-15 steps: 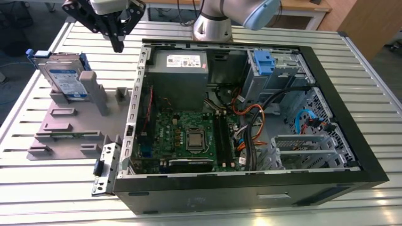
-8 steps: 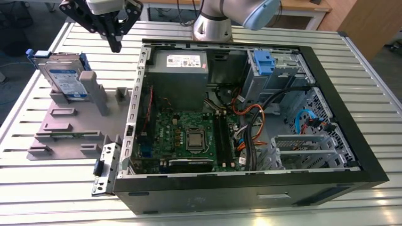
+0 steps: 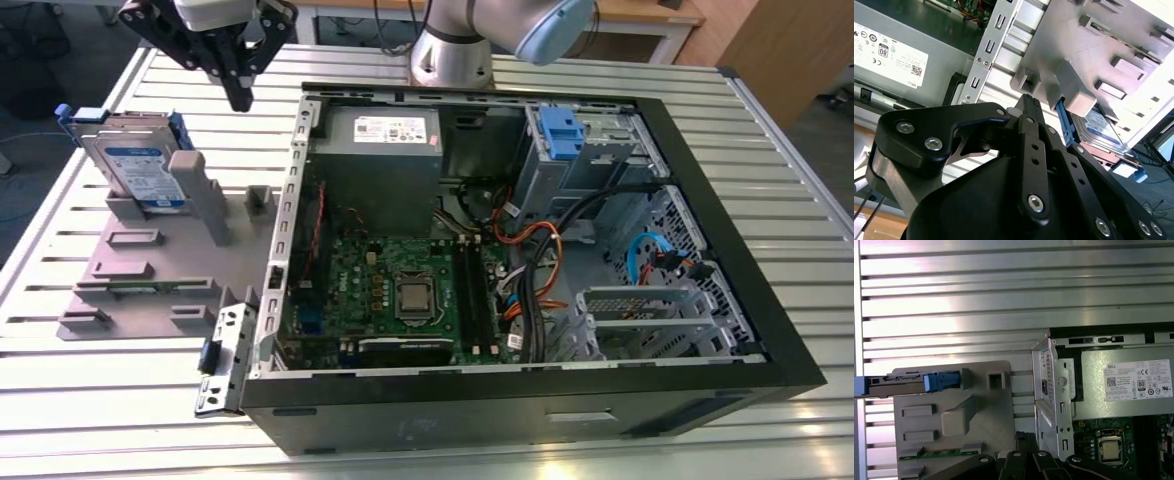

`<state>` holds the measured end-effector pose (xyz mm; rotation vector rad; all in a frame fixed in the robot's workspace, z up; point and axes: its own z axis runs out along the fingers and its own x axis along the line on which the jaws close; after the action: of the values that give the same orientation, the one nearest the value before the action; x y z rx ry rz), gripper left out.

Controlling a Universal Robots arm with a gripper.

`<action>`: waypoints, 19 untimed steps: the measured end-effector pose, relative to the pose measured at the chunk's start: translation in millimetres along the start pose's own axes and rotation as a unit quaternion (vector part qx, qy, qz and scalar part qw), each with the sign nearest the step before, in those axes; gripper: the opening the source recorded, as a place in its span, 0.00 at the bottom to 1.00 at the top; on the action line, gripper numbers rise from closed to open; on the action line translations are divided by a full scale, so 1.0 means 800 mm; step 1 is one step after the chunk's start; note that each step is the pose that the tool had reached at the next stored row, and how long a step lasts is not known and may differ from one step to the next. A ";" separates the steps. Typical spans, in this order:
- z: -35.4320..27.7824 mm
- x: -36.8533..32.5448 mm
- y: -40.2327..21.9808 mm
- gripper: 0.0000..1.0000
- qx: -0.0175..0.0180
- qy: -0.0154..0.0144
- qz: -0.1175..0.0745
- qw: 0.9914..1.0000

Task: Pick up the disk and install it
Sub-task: 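Reach for the disk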

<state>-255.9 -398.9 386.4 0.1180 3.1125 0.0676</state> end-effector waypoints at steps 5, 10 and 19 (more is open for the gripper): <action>0.0001 0.0038 -0.0003 0.10 0.000 0.000 0.000 1.000; 0.0002 0.0076 -0.0006 0.10 0.000 0.000 0.000 1.000; 0.0003 0.0145 -0.0011 0.10 0.000 0.000 0.000 1.000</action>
<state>-267.6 -398.9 385.8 0.1180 3.1124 0.0677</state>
